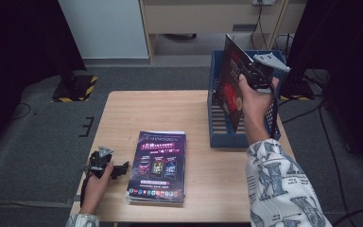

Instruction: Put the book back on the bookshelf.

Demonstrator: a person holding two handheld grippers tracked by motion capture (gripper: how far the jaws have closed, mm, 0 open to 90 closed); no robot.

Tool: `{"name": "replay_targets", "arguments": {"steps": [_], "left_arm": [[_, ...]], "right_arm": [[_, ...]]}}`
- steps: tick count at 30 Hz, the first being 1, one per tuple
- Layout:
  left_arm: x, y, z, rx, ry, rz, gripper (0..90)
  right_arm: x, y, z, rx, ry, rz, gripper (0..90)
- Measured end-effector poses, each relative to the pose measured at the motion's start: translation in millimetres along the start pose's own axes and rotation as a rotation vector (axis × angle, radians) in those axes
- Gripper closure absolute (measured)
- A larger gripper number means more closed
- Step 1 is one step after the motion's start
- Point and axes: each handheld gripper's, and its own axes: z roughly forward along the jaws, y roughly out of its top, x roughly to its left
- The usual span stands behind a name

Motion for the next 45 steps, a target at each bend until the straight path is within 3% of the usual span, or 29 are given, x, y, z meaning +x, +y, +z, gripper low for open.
{"name": "replay_targets", "arguments": {"steps": [4,6,12,16,35,45], "left_arm": [[-0.2,0.1,0.1,0.000,0.000,-0.001,0.0],[-0.4,0.1,0.1,0.000,-0.001,-0.003,0.0],[-0.3,0.1,0.1,0.000,-0.001,-0.003,0.0],[0.0,0.2,-0.2,0.005,-0.001,0.002,0.0],[-0.1,0.5,0.1,0.005,-0.004,0.004,0.0],[-0.3,0.4,0.1,0.004,-0.003,0.004,0.0]], "right_arm": [[4.4,-5.0,7.5,-0.002,-0.008,-0.005,86.8],[10.2,-10.2,13.0,-0.004,-0.035,-0.034,86.8],[14.2,-22.2,20.3,-0.014,-0.072,-0.055,86.9],[12.9,-33.3,26.1,-0.016,-0.084,-0.033,86.8],[22.6,-68.1,25.0,0.015,-0.037,-0.042,86.7],[28.5,-86.9,7.8,0.016,0.001,-0.035,86.1]]}}
